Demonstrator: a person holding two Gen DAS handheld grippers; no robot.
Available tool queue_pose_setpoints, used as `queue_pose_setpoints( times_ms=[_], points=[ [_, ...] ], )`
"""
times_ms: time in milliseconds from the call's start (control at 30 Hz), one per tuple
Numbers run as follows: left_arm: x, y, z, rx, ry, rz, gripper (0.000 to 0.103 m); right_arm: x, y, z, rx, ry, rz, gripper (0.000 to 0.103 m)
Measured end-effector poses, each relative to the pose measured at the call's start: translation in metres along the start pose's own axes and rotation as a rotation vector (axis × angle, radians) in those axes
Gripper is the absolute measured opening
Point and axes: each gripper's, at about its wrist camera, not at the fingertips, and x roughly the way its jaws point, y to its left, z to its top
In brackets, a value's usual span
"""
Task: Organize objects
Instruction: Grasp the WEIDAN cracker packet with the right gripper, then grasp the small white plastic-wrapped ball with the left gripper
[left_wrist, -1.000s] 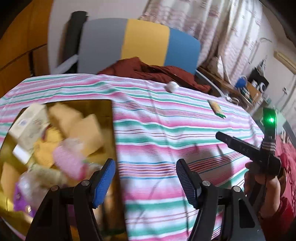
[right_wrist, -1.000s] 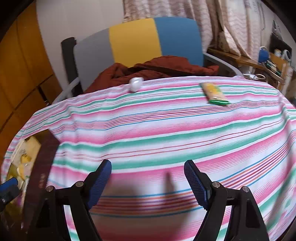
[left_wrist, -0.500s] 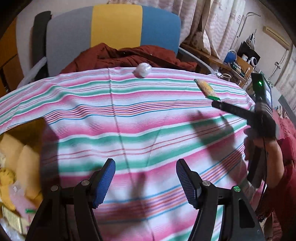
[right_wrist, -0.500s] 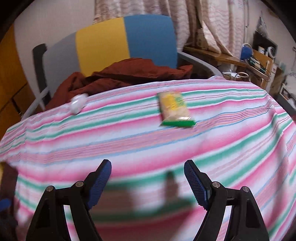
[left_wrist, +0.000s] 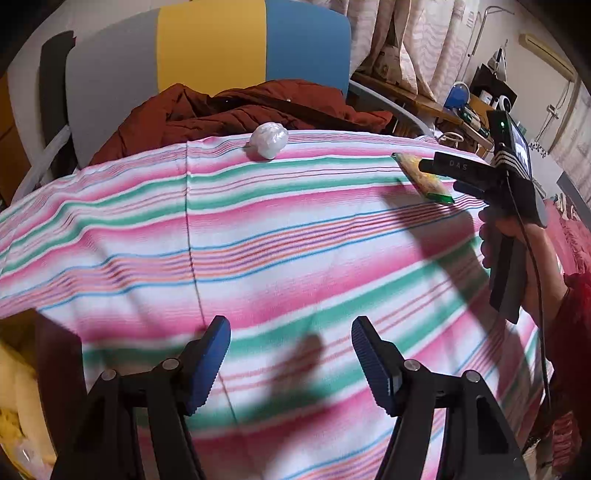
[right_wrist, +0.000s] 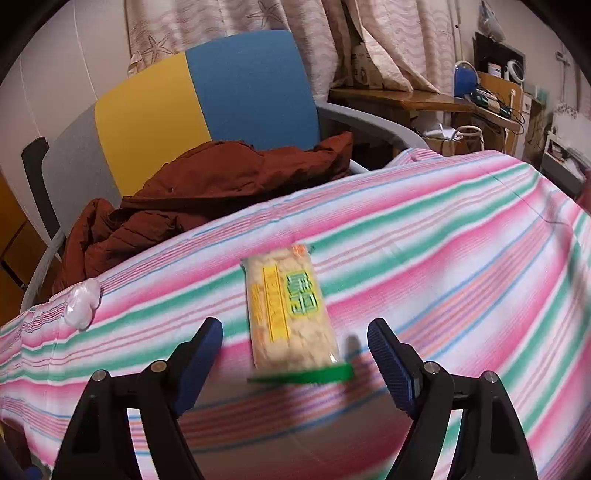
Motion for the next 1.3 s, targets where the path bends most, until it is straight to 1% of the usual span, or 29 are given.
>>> queue_pose_setpoints(
  times_ms=[100, 167, 200, 233, 267, 333, 400, 533, 600, 700, 833, 900, 1000, 1133, 1200, 1233, 1267, 1300],
  points=[
    [0.005, -0.001, 0.01, 0.019, -0.009, 0.006, 0.069, 0.01, 0.009, 0.004, -0.052, -0.006, -0.02, 0.081],
    [0.009, 0.001, 0.019, 0.011, -0.013, -0.008, 0.069, 0.017, 0.011, 0.004, -0.079, -0.005, -0.031, 0.078],
    [0.011, 0.002, 0.023, 0.009, -0.014, -0.008, 0.069, 0.022, 0.011, 0.003, -0.083, 0.009, -0.035, 0.072],
    [0.014, 0.003, 0.028, 0.007, -0.016, -0.006, 0.069, 0.028, 0.011, 0.003, -0.082, 0.036, -0.036, 0.06],
    [0.016, 0.004, 0.034, 0.004, -0.022, -0.004, 0.069, 0.031, 0.01, 0.003, -0.079, 0.048, -0.034, 0.058],
    [0.022, 0.005, 0.046, 0.001, -0.039, 0.008, 0.069, 0.03, 0.011, 0.001, -0.085, 0.036, -0.044, 0.053],
    [0.03, 0.006, 0.059, -0.002, -0.052, 0.02, 0.069, 0.03, 0.014, -0.001, -0.104, 0.028, -0.046, 0.052],
    [0.048, 0.006, 0.085, 0.006, -0.061, 0.049, 0.07, 0.032, 0.023, -0.005, -0.148, 0.023, -0.086, 0.051],
    [0.057, 0.006, 0.097, 0.01, -0.056, 0.066, 0.07, 0.033, 0.022, -0.005, -0.149, 0.018, -0.087, 0.051],
    [0.067, 0.005, 0.117, 0.023, -0.072, 0.079, 0.07, 0.032, 0.019, -0.006, -0.142, 0.014, -0.079, 0.051],
    [0.082, 0.01, 0.146, -0.036, -0.078, 0.068, 0.074, 0.032, 0.02, -0.008, -0.144, 0.007, -0.083, 0.051],
    [0.093, 0.012, 0.158, -0.057, -0.081, 0.082, 0.075, 0.032, 0.021, -0.009, -0.147, 0.005, -0.086, 0.051],
    [0.108, 0.015, 0.168, -0.084, -0.072, 0.097, 0.075, 0.032, 0.021, -0.009, -0.143, 0.001, -0.083, 0.051],
    [0.124, 0.016, 0.171, -0.086, -0.07, 0.122, 0.074, 0.032, 0.023, -0.01, -0.153, -0.002, -0.094, 0.051],
    [0.129, 0.018, 0.169, -0.104, -0.083, 0.118, 0.065, 0.032, 0.024, -0.01, -0.155, -0.004, -0.1, 0.051],
    [0.131, 0.019, 0.168, -0.111, -0.088, 0.122, 0.052, 0.032, 0.024, -0.01, -0.155, -0.005, -0.1, 0.051],
    [0.132, 0.019, 0.167, -0.118, -0.089, 0.135, 0.044, 0.032, 0.023, -0.01, -0.155, -0.006, -0.1, 0.051],
    [0.134, 0.02, 0.166, -0.124, -0.093, 0.146, 0.042, 0.033, 0.023, -0.01, -0.154, -0.007, -0.099, 0.051]
  ],
)
